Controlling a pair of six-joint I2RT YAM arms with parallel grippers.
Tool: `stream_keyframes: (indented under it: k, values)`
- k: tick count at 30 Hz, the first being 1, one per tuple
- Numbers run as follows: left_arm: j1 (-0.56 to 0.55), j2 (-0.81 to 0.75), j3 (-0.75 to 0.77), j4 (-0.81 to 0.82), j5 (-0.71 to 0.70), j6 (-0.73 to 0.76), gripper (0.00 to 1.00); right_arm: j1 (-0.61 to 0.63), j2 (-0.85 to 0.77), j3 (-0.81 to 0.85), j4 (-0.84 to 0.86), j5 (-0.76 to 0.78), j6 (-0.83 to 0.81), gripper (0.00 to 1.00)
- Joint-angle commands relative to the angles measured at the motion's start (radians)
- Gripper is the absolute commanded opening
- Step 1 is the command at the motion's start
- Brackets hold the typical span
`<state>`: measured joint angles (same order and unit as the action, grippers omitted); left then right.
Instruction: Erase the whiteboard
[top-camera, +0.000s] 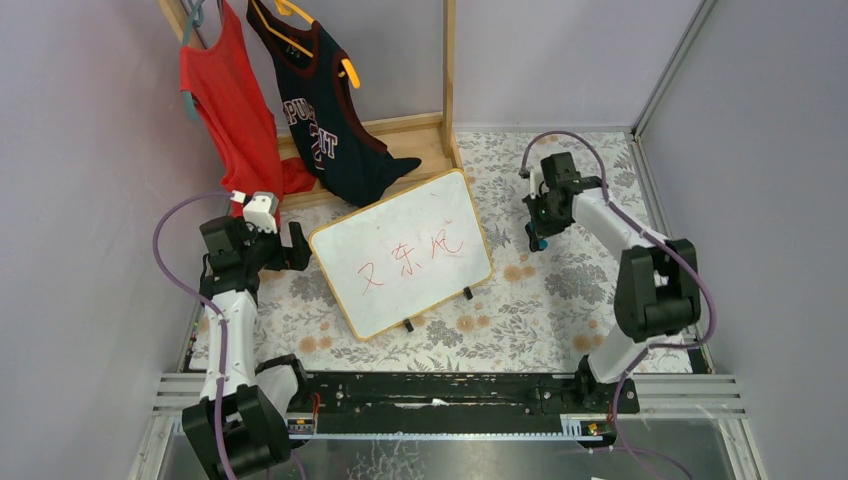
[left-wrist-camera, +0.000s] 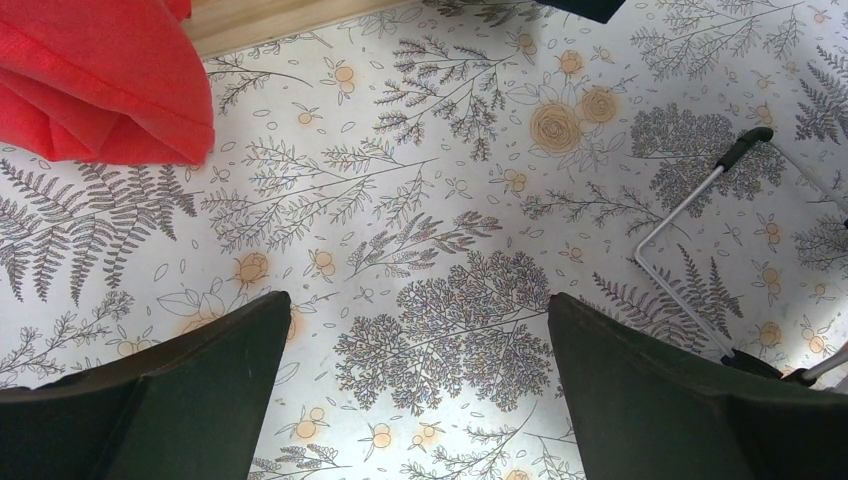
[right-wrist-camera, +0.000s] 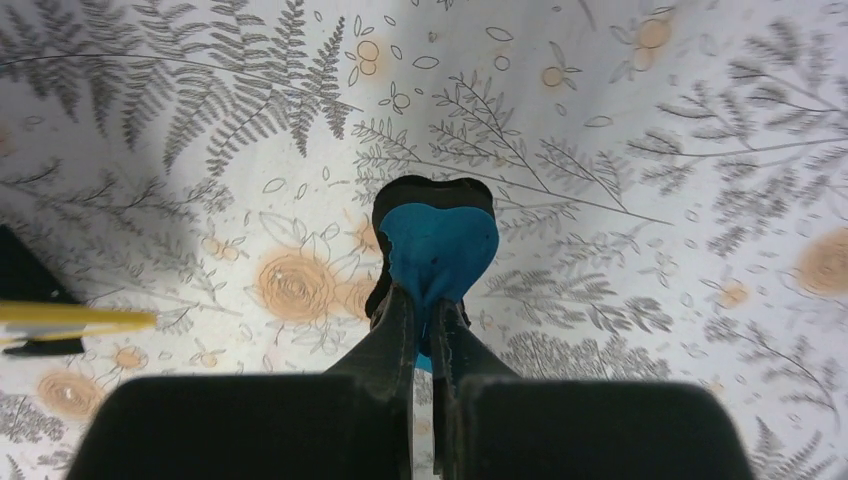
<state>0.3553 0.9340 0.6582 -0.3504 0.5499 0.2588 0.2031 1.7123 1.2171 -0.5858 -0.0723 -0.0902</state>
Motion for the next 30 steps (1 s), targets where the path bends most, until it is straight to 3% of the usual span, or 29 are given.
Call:
stream_keyframes:
  k: [1, 9, 13, 19, 30]
  values:
    - [0.005, 0.004, 0.028, 0.016, -0.006, 0.001, 1.00, 0.008, -0.155, -0.008, -0.029, 0.038, -0.023, 0.00]
    - [0.007, 0.034, 0.060, 0.011, 0.004, 0.013, 1.00, 0.008, -0.447, -0.142, 0.019, 0.021, -0.039, 0.00]
    - [0.010, 0.060, 0.087, -0.001, 0.084, 0.029, 1.00, 0.008, -0.548, -0.221, 0.069, 0.023, -0.039, 0.00]
    - [0.011, 0.082, 0.176, -0.068, 0.207, 0.035, 1.00, 0.009, -0.525, -0.233, 0.055, 0.016, -0.042, 0.00]
    - [0.009, 0.165, 0.465, -0.074, 0.100, 0.038, 1.00, 0.008, -0.546, -0.226, 0.050, -0.031, -0.040, 0.00]
